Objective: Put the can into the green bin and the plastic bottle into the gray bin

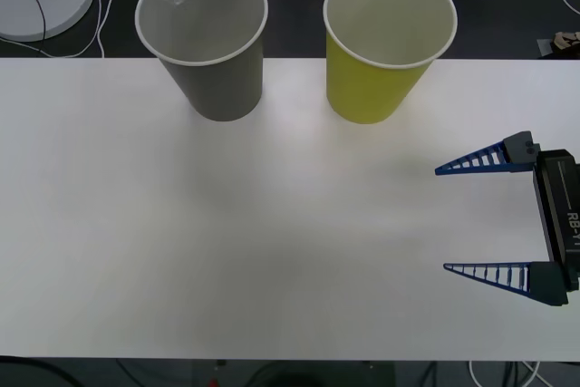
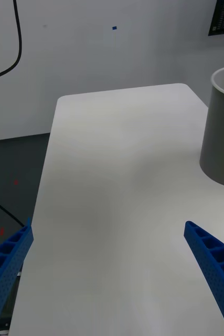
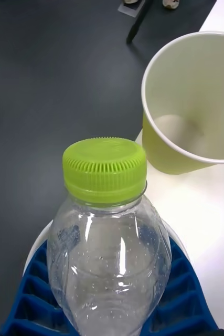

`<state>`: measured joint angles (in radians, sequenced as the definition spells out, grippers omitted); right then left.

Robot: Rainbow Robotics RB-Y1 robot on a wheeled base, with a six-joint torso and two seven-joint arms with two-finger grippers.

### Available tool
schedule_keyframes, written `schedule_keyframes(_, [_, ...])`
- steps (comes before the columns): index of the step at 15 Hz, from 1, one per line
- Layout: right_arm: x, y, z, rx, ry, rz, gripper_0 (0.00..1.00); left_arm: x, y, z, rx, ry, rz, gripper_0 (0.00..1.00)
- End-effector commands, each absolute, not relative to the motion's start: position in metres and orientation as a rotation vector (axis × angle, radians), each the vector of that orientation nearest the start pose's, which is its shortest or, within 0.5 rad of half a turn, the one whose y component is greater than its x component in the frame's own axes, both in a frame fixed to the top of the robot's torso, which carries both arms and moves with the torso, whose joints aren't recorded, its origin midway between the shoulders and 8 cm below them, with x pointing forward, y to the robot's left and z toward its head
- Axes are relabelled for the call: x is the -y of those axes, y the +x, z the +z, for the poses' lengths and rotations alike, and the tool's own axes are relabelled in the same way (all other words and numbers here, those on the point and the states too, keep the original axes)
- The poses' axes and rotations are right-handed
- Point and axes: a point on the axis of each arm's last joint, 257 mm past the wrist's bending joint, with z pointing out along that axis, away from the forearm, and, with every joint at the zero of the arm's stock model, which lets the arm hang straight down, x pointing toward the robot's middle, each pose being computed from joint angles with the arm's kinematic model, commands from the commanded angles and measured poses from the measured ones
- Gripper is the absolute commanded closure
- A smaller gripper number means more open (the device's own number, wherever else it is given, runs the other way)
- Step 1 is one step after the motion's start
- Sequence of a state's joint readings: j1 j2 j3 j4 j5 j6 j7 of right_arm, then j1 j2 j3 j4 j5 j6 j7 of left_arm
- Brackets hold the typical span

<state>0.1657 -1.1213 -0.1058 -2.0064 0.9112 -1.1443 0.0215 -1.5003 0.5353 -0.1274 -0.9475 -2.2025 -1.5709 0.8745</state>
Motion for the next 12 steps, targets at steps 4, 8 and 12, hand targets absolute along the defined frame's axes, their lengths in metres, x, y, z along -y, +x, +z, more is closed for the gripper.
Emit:
schedule_keyframes(4, [0.1914,0.3055,-0.1147,-1.326,-1.504,0.644,0.00,-0.0913,0.6096,0.0988,-1.939,1.274,-0.114,0.00])
schedule_keyframes(8, [0.1914,0.3055,-0.1147,-1.326,-1.504,0.644,0.00,-0.0898,0.6090,0.0986,-1.938,1.274,-0.120,0.00])
schedule_keyframes(12, [0.1914,0.3055,-0.1147,-1.326,-1.504,0.644,0.00,-0.0884,0.6078,0.0993,-1.935,1.274,-0.133,0.00])
